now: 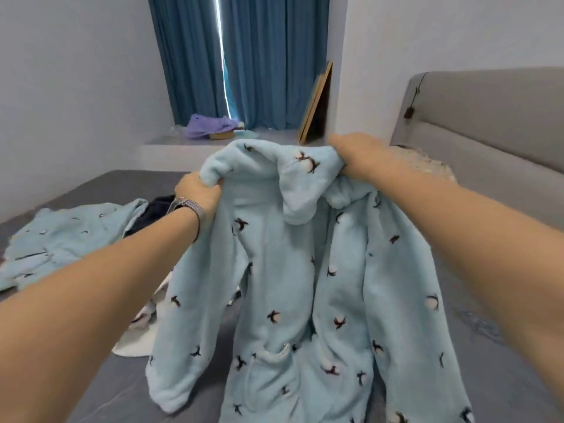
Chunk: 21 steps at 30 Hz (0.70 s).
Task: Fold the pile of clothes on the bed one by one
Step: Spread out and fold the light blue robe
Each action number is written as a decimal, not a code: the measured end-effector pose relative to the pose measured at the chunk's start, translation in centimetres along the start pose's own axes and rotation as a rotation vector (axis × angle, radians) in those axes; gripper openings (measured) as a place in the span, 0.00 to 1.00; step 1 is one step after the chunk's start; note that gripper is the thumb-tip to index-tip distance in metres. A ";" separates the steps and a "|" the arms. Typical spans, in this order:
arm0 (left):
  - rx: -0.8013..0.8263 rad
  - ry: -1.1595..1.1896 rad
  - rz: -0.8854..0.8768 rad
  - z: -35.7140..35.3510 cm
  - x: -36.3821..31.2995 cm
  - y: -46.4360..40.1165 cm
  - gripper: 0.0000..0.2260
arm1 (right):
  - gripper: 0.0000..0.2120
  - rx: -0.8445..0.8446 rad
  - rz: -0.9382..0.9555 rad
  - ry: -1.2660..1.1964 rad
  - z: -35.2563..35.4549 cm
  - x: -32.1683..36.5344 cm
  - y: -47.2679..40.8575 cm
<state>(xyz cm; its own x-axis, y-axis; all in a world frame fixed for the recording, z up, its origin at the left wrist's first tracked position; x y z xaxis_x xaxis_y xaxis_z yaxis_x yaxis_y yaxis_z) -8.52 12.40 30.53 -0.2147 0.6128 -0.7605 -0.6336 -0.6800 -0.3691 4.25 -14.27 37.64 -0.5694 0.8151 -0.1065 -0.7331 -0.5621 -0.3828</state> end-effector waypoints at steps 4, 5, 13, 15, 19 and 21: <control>0.121 -0.217 0.013 -11.5 7.6 1.7 0.12 | 0.13 0.102 -0.149 0.090 -16.4 -0.8 1.6; 0.179 -0.258 -0.010 -14.5 9.5 2.5 0.13 | 0.16 0.161 -0.198 0.100 -20.4 -1.1 2.7; 0.555 -0.872 -0.239 -30.8 22.3 10.2 0.33 | 0.25 0.409 -0.425 -0.186 -43.2 -4.1 12.0; 0.485 -0.946 -0.262 -32.5 23.1 9.7 0.31 | 0.24 0.284 -0.411 -0.163 -44.8 -4.6 11.5; 0.403 -0.897 -0.264 -34.2 23.2 8.2 0.30 | 0.22 0.217 -0.434 -0.151 -46.6 -5.2 9.8; 0.402 -0.900 -0.264 -34.0 22.8 8.4 0.28 | 0.23 0.239 -0.449 -0.154 -46.6 -5.1 9.7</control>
<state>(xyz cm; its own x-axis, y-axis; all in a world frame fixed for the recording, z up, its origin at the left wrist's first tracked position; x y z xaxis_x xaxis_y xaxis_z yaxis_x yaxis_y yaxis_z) 6.57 6.95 -8.07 -0.4064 0.9114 0.0644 -0.9086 -0.3957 -0.1339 17.37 -17.39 -8.34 -0.2152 0.9630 0.1622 -0.9712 -0.1937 -0.1385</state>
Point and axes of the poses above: each hand's wrist, its own y-axis away from the middle knuckle, its own z-axis out of the back of the hand, x = y × z, the point moved 5 cm from there along -y, towards the middle knuckle, and after that the axes turned 2 degrees about -x, right-handed, at the moved point
